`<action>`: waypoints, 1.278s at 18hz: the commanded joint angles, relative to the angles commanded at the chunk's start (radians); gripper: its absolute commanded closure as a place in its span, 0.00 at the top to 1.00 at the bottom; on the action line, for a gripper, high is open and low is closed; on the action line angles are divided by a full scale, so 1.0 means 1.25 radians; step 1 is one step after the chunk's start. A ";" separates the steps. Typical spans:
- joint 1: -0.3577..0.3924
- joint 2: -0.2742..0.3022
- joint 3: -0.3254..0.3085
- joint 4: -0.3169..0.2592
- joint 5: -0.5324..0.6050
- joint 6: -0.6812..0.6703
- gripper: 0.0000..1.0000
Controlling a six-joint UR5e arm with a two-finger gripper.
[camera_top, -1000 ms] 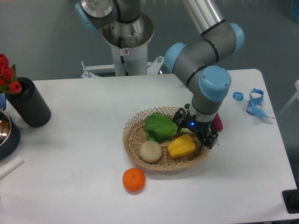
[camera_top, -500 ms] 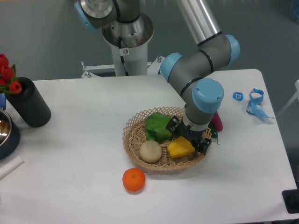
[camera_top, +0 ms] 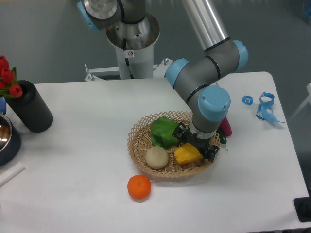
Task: Pick up the yellow pepper from the basket
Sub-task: 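Close the gripper around the yellow pepper in the basket, then lift the yellow pepper up out of the basket and away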
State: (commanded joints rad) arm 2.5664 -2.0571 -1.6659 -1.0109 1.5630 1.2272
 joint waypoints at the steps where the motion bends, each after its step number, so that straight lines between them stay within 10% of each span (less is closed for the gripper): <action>1: 0.000 0.000 0.000 0.001 0.001 0.000 1.00; 10: -0.002 0.000 0.000 -0.002 0.001 0.001 0.62; 23: 0.049 0.063 0.011 -0.065 -0.041 0.009 0.60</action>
State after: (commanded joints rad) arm 2.6275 -1.9789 -1.6521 -1.0921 1.5113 1.2379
